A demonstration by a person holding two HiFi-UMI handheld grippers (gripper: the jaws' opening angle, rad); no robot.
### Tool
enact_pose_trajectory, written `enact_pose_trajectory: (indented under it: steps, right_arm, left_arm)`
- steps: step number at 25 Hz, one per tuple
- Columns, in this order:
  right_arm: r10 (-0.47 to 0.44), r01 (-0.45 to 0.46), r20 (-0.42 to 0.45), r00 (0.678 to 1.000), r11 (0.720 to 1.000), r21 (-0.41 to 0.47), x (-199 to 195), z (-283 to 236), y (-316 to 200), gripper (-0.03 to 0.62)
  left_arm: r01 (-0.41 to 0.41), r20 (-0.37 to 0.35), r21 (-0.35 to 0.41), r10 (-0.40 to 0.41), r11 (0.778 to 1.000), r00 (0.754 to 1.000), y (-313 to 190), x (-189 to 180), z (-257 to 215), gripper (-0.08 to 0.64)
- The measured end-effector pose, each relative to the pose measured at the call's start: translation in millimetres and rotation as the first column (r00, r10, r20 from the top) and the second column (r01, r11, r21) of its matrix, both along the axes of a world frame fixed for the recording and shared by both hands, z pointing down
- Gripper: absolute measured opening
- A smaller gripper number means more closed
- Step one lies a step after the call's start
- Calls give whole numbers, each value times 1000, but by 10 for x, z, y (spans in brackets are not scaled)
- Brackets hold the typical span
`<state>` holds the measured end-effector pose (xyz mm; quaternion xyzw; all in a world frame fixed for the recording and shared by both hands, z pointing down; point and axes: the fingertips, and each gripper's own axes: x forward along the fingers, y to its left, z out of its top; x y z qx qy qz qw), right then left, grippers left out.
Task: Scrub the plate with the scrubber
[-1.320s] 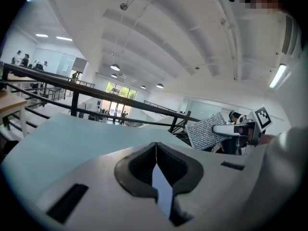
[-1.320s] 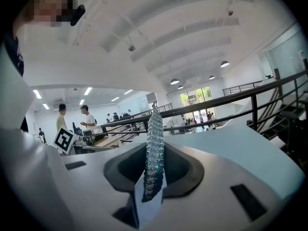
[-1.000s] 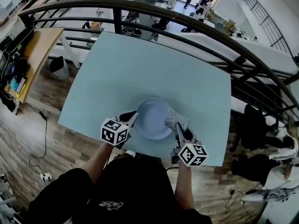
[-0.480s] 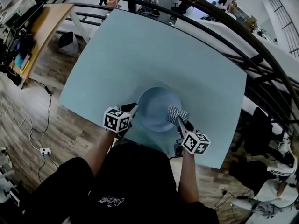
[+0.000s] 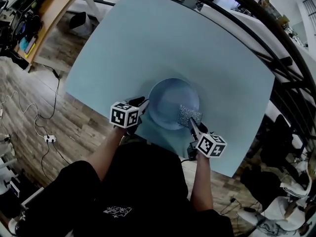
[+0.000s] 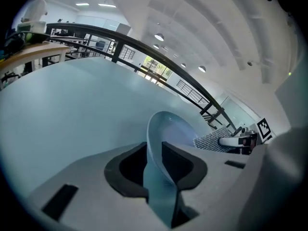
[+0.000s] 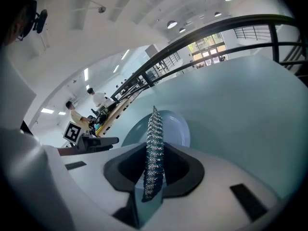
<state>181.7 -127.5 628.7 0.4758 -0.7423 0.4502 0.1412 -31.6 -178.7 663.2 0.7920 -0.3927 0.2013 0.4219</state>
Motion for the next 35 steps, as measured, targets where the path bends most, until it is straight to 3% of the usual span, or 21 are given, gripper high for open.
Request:
enact_pose_trajectory:
  steps: [8, 22, 28, 35]
  right_arm:
    - [-45, 46, 18, 999, 997, -56, 8, 139, 33, 84]
    - [-35, 43, 58, 998, 987, -156, -20, 388, -30, 84]
    - [-75, 84, 64, 995, 984, -157, -201, 409, -102, 84]
    - [-175, 181, 61, 983, 974, -134, -712, 438, -282, 86]
  left_arm:
    - [26, -10, -44, -27, 999, 1000, 59, 45, 132, 80]
    - [100, 7, -160, -100, 982, 995, 2, 128, 363, 66]
    - [122, 24, -170, -120, 978, 993, -33, 107, 370, 54]
    - [133, 25, -176, -130, 975, 991, -59, 77, 392, 51]
